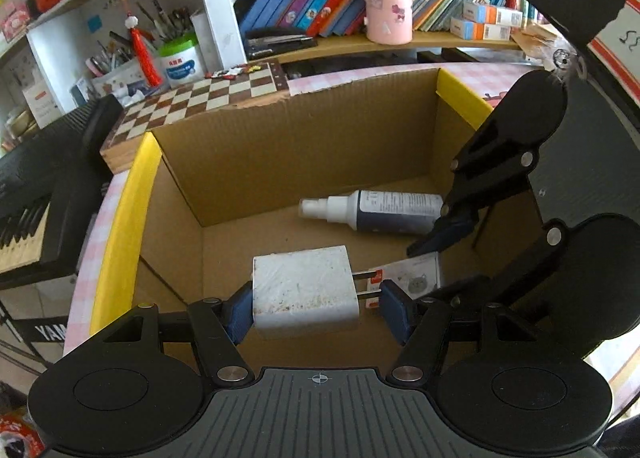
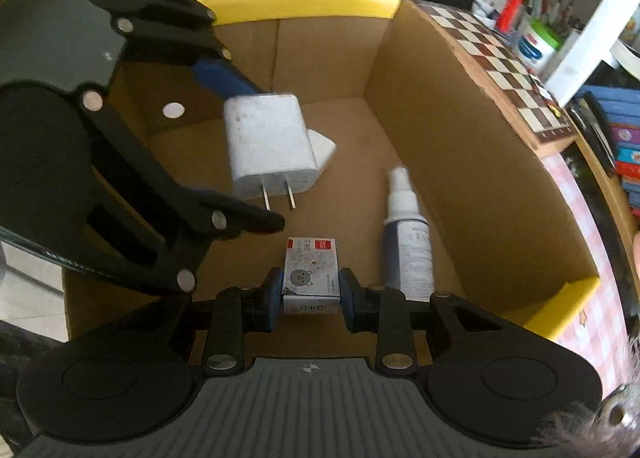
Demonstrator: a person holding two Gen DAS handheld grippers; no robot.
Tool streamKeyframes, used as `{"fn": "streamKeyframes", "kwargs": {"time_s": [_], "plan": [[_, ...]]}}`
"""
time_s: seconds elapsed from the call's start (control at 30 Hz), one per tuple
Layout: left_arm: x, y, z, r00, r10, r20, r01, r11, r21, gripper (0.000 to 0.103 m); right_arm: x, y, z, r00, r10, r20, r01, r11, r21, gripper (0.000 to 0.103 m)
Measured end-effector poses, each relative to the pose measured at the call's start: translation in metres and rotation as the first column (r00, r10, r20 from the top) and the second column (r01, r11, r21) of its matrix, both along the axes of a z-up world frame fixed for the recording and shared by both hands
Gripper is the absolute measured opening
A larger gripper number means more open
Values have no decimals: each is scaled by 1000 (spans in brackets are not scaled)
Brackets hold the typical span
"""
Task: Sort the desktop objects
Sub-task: 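Lower both held items into the yellow box and open both tools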
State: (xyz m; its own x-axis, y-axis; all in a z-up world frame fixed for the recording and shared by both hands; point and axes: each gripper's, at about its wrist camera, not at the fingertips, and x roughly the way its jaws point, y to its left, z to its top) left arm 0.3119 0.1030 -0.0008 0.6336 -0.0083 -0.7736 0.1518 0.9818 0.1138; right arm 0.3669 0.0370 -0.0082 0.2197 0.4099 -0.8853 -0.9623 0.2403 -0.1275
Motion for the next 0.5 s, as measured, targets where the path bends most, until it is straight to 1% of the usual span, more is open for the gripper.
{"fn": "streamKeyframes", "kwargs": {"time_s": [0.13,0.23,0.33,0.4,0.43,0.47,0.5], "plan": [[0,0,-1,1000,2,-13,-2,1000,-4,66,1,1,-1,1000,22,-17,-23,1000,-22,27],[2,0,-2,1000,2,-18,-2,1000,-4,66,1,-1,-1,1000,17,-14,-17,1000,-21,28],[1,3,-3,999,36,-27,-37,999,-25,67,-1,0,0,1000,7,3,-6,1000,-15,28],[-1,5,-4,998,63,-26,-64,997,-33,67,-4,1,1,1000,6,25,-6,1000,-12,34],[-3,5,-2,997,73,-12,-73,997,-25,68,-5,0,2,999,2,39,-1,1000,-8,41],[-7,3,1,997,82,13,-82,997,-6,74,-6,-1,3,998,-8,56,7,1000,2,49],[-9,3,4,996,85,35,-86,996,6,79,-6,-3,5,997,-26,69,25,1000,17,51]]}}
